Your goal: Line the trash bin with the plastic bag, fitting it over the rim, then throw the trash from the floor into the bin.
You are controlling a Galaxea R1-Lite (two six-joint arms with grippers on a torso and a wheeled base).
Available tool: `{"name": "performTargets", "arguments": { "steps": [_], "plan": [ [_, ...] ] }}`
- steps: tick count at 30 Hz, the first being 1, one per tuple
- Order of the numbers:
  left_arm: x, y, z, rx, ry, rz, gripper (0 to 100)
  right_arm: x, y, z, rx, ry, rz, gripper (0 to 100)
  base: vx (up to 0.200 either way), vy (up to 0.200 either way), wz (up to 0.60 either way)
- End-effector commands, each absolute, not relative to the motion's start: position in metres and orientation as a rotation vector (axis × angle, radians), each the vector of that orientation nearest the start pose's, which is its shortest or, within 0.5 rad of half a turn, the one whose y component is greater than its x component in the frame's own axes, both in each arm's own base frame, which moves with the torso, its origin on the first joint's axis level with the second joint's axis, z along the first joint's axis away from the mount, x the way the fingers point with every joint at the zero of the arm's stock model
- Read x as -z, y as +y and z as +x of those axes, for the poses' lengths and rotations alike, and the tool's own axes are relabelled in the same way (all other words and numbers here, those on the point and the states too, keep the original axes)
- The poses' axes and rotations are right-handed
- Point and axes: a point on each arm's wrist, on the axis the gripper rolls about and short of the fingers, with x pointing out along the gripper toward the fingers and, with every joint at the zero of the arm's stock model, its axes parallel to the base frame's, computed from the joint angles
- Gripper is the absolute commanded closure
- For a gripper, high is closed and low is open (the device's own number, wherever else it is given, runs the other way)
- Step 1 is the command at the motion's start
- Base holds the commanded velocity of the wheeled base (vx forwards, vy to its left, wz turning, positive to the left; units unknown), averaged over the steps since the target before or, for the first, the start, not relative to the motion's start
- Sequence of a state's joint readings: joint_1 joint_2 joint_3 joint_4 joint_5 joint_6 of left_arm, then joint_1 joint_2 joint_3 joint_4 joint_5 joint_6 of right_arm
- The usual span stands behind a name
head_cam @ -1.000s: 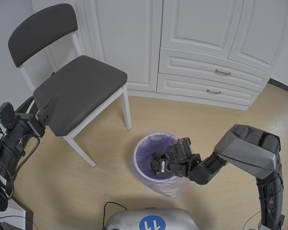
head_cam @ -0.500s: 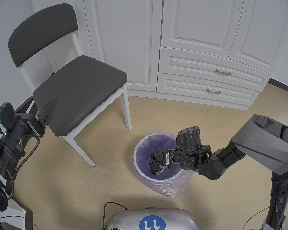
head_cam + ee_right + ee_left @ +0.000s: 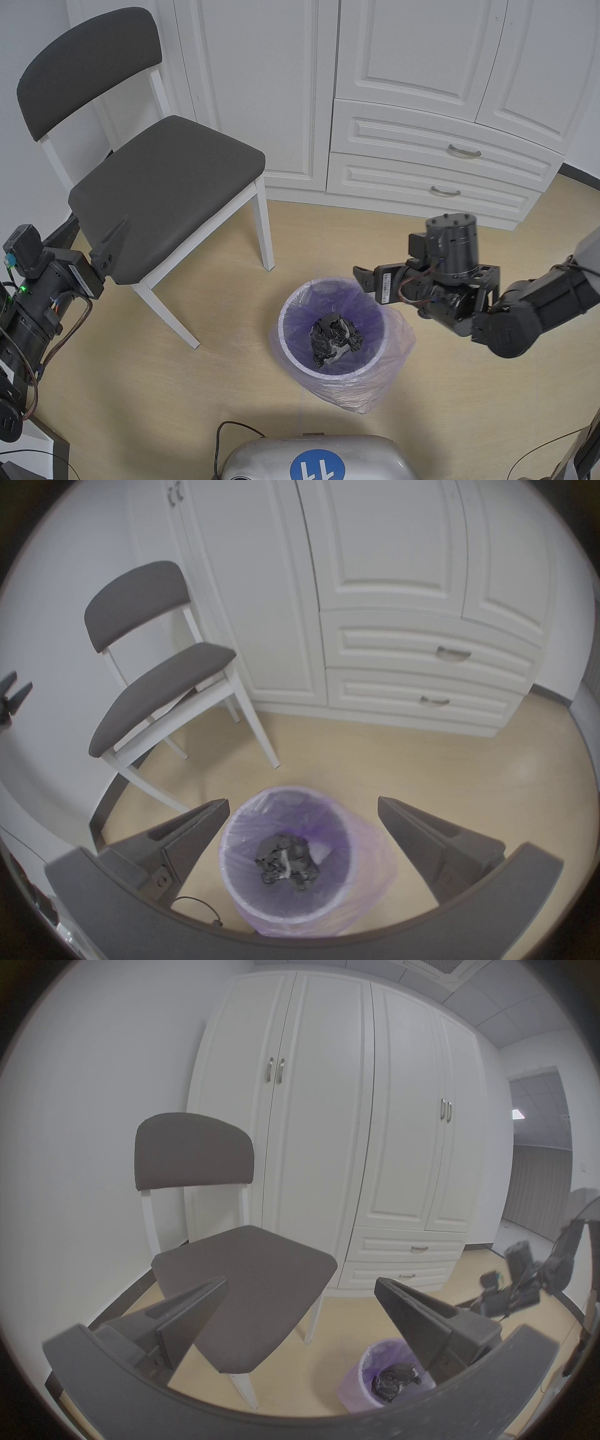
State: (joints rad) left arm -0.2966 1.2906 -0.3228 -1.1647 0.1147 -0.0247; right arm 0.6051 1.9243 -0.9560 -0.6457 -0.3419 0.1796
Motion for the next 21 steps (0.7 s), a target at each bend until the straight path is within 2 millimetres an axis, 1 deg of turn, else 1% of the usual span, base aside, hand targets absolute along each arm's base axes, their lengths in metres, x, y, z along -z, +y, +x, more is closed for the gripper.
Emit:
{"name": "performTargets", "arguments": {
  "steps": [1, 3, 5, 6, 7, 8, 9, 10, 11, 14, 16, 17, 19, 21],
  "plan": [
    [-0.188, -0.043, 0.188, 0.123, -0.093, -0.035, 0, -0.199, 0.155, 0.264, -0.196, 0.192, 0.058, 0, 0.0, 0.0, 0.0],
    [-0.187, -0.037, 0.196, 0.087, -0.086, -0.029, 0, -0.205, 0.142, 0.258, -0.197, 0.177, 0.069, 0, 0.0, 0.0, 0.0],
    [-0.184, -0.033, 0.202, 0.071, -0.073, -0.018, 0, -0.208, 0.126, 0.258, -0.169, 0.168, 0.064, 0, 0.0, 0.0, 0.0],
    [-0.184, -0.033, 0.203, 0.069, -0.07, -0.017, 0, -0.208, 0.125, 0.258, -0.164, 0.167, 0.062, 0, 0.0, 0.0, 0.0],
    [-0.179, -0.031, 0.205, 0.068, -0.047, -0.014, 0, -0.208, 0.111, 0.259, -0.126, 0.167, 0.028, 0, 0.0, 0.0, 0.0],
    [-0.175, -0.03, 0.208, 0.061, -0.026, -0.012, 0, -0.204, 0.099, 0.263, -0.084, 0.176, -0.006, 0, 0.0, 0.0, 0.0],
    [-0.172, -0.029, 0.209, 0.057, -0.013, -0.012, 0, -0.2, 0.09, 0.265, -0.054, 0.186, -0.022, 0, 0.0, 0.0, 0.0],
    [-0.172, -0.029, 0.209, 0.057, -0.013, -0.012, 0, -0.2, 0.09, 0.265, -0.054, 0.186, -0.022, 0, 0.0, 0.0, 0.0],
    [-0.165, -0.026, 0.216, 0.037, 0.018, -0.006, 0, -0.189, 0.074, 0.263, -0.007, 0.227, -0.06, 0, 0.0, 0.0, 0.0],
    [-0.157, -0.024, 0.224, 0.018, 0.049, -0.002, 0, -0.175, 0.059, 0.257, 0.044, 0.281, -0.104, 0, 0.0, 0.0, 0.0],
    [-0.152, -0.022, 0.226, 0.009, 0.07, 0.003, 0, -0.17, 0.053, 0.253, 0.067, 0.302, -0.124, 0, 0.0, 0.0, 0.0],
    [-0.152, -0.022, 0.226, 0.009, 0.07, 0.003, 0, -0.17, 0.053, 0.253, 0.067, 0.302, -0.124, 0, 0.0, 0.0, 0.0],
    [-0.15, -0.02, 0.227, -0.006, 0.078, 0.015, 0, -0.173, 0.046, 0.252, 0.093, 0.29, -0.118, 0, 0.0, 0.0, 0.0],
    [-0.155, -0.013, 0.225, -0.033, 0.057, 0.043, 0, -0.187, 0.039, 0.246, 0.111, 0.24, -0.114, 0, 0.0, 0.0, 0.0]
  ]
}}
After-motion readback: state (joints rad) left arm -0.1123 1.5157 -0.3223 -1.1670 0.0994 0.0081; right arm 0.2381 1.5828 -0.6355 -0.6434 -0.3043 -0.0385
